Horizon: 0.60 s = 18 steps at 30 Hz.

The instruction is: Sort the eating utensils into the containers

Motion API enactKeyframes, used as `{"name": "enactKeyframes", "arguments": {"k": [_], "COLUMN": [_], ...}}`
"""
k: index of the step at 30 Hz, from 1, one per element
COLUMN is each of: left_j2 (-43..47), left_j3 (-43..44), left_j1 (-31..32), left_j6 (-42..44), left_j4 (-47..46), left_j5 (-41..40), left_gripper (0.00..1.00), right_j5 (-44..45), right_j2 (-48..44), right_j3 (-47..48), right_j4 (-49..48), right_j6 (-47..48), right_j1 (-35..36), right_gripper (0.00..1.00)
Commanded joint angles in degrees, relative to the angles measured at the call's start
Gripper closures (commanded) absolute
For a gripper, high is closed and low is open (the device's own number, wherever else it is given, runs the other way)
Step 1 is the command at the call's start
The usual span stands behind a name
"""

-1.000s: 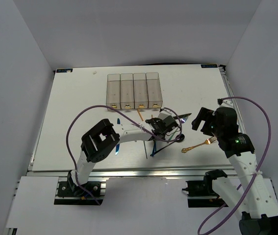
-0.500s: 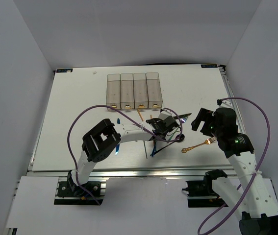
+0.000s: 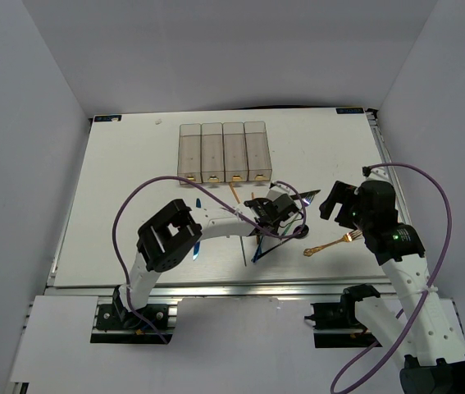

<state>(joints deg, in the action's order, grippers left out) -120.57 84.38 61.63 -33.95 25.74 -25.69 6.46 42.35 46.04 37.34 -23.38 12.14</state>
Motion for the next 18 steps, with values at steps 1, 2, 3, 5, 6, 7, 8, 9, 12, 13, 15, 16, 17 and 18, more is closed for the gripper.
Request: {"name": "enactKeyframes", "arguments": {"k": [1, 2, 3, 5, 6, 7, 8, 9, 12, 13, 15, 16, 17, 18], "left_j2": [3.66, 4.46, 5.25, 7.54, 8.24, 8.77, 9.82, 10.18, 11.76, 12.20, 13.95, 14.83, 15.71, 17.11], "left_j3": [0.35, 0.35, 0.26, 0.44, 0.52, 0.70, 0.87, 1.05, 1.66, 1.84, 2.72, 2.89, 3.16, 4.20], "left_j1": [0.25, 0.25, 0.25, 0.25, 0.25, 0.25, 0.16, 0.07, -0.89, -1.59, -5.52, -7.38, -9.57, -13.94], "left_j6": [2.57, 2.66, 2.67, 2.40, 2.32, 2.23, 2.14, 1.96, 1.96, 2.57, 4.06, 5.03, 6.08, 8.79], "left_j4": [0.11, -0.33, -0.60, -0.69, -0.69, -0.60, -0.34, 0.19, 1.33, 1.77, 3.44, 3.44, 3.36, 3.44], "left_j5": [2.40, 2.31, 1.88, 0.91, -0.05, -0.58, -1.11, -1.90, -2.69, -3.13, -3.40, -2.35, -2.00, -1.73], "left_gripper": [1.00, 1.00, 1.00, 1.00, 1.00, 1.00, 1.00, 1.00, 1.00, 1.00, 1.00, 1.00, 1.00, 1.00], "right_j5": [-0.57, -0.57, -0.57, -0.57, -0.57, -0.48, -0.57, -0.57, -0.39, -0.39, -0.31, -0.31, -0.39, -0.48], "right_j2": [-0.42, -0.42, -0.34, -0.34, -0.34, -0.42, -0.42, -0.34, -0.25, -0.16, 0.01, 0.10, 0.10, 0.36], "right_j3": [0.45, 0.45, 0.63, 0.80, 0.80, 0.80, 1.07, 1.07, 1.68, 2.03, 2.82, 3.00, 3.18, 3.35], "right_j4": [-2.27, -2.27, -2.19, -2.19, -2.19, -2.19, -2.19, -2.10, -1.84, -1.66, -1.66, -1.66, -1.75, -1.83], "right_j6": [0.52, 0.44, 0.44, 0.26, 0.17, 0.09, 0.00, 0.00, 0.08, 0.08, 0.08, 0.08, 0.26, 0.35], "right_j1": [0.25, 0.25, 0.25, 0.25, 0.25, 0.16, 0.16, 0.16, 0.25, 0.16, 0.25, 0.25, 0.16, 0.25], "right_gripper": [0.11, 0.11, 0.11, 0.11, 0.11, 0.11, 0.11, 0.11, 0.11, 0.11, 0.11, 0.11, 0.11, 0.11]}}
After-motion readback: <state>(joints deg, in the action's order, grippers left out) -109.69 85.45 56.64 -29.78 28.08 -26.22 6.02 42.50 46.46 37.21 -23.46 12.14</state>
